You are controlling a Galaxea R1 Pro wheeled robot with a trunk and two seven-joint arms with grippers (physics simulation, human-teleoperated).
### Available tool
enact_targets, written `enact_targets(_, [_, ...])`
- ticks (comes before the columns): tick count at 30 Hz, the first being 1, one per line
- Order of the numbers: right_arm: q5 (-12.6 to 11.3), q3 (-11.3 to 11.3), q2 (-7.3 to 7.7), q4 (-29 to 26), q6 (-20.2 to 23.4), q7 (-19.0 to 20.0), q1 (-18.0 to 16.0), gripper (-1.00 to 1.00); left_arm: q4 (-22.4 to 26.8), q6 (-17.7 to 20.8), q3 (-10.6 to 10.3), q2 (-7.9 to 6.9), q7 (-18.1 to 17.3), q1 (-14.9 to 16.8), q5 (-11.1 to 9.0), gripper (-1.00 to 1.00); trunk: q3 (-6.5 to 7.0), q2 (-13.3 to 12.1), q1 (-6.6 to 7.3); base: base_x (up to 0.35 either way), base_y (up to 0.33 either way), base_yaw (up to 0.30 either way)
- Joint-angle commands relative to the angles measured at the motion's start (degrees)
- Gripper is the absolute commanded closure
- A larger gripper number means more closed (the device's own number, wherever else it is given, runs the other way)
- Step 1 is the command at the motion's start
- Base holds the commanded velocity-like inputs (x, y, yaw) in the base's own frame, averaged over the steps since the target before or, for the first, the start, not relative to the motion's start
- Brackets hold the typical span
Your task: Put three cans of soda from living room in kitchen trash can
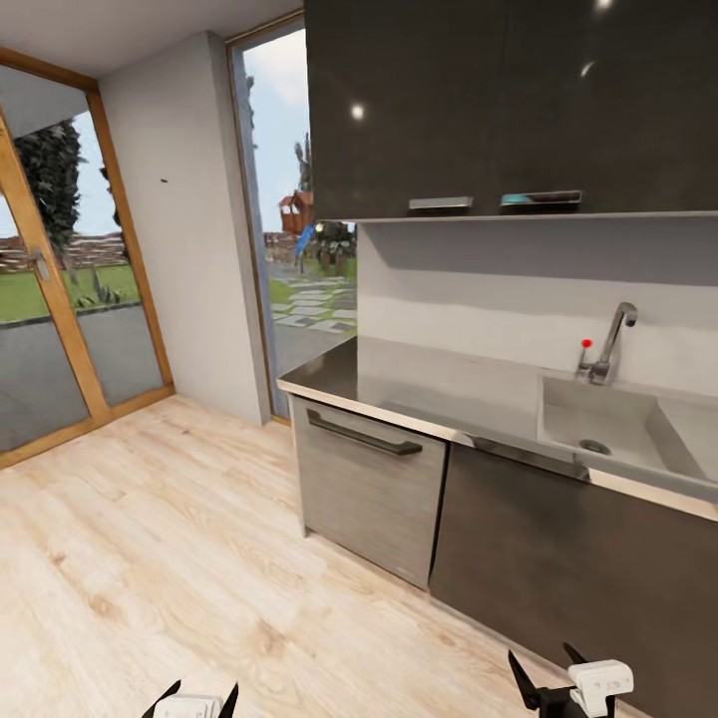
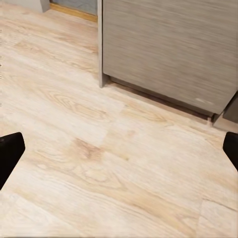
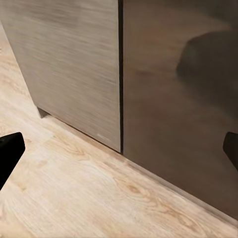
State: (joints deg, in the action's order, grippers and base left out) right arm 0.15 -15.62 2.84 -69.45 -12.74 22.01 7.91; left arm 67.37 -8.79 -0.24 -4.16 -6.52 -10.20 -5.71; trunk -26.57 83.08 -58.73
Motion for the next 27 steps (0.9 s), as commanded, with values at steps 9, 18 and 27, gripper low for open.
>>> enact_targets(9, [0.03,0.06,-0.34,0.07,0.00,-0.10,0.00,-1.00,0.02,-0.01,-0.06,0.03,0.02,-0.02,-0.05,-1.00,-0.18,0.00,0.00,0.000,0.000,0.198])
enact_targets(18, [0.03,-0.01,-0.30,0.10,0.00,-0.08,0.00,-1.00,0.12,-0.03,-0.10,0.03,-0.02,-0.02,-0.09,-1.00,-0.38,0.00,0.00,0.000,0.000,0.227])
enact_targets(27, [0.11,-0.02,-0.29,0.10,0.00,-0.04,0.00,-1.00,0.23,-0.08,-0.19,0.03,0.00,-0.07,-0.13,-1.00,-0.53,0.00,0.00,0.000,0.000,0.229])
